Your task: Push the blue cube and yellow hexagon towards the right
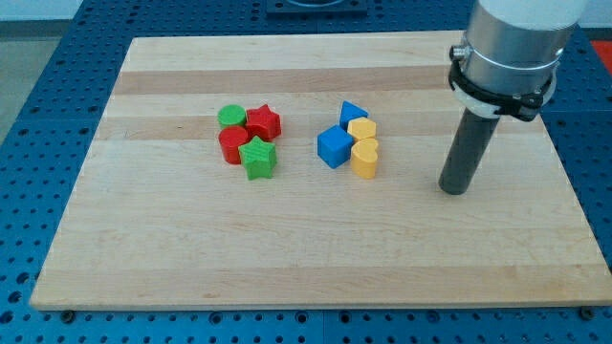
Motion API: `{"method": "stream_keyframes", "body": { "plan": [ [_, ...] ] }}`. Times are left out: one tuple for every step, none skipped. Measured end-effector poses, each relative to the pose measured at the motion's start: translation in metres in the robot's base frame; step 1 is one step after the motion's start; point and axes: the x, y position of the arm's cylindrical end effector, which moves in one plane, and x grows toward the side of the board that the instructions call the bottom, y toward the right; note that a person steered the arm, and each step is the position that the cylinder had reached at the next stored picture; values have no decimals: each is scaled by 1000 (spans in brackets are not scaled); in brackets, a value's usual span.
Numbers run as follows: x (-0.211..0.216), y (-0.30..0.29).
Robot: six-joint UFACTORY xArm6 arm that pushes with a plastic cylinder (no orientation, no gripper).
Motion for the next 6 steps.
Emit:
{"method": "stream_keyframes", "body": {
  "plan": [
    [0, 0],
    [0, -35],
    [6, -89],
    [8, -93],
    [9, -111],
    [9, -169]
  ]
}}
